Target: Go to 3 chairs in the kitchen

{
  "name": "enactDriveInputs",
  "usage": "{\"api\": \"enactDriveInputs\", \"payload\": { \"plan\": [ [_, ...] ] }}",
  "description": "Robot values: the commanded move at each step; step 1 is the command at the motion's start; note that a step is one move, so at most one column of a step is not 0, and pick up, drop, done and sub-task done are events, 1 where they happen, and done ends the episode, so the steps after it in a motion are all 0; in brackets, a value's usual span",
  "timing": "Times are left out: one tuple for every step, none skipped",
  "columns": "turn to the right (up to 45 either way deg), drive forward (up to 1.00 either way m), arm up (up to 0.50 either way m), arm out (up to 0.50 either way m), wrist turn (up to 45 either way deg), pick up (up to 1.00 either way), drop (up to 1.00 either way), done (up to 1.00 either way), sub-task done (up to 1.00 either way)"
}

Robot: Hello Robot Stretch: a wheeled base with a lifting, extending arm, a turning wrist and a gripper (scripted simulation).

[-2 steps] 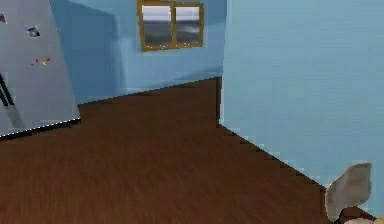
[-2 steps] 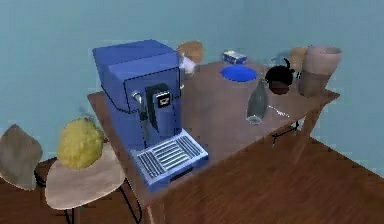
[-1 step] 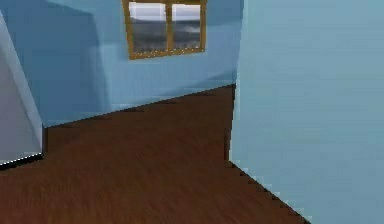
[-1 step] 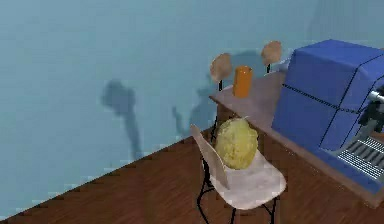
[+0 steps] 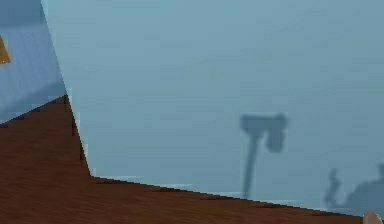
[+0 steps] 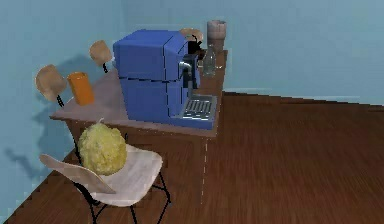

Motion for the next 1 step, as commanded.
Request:
{"api": "enactDriveInputs", "payload": {
  "plan": [
    [0.0, 0.05, 0.0, 0.0, 0.0, 0.0, 0.0, 0.0, 0.0]
  ]
}}
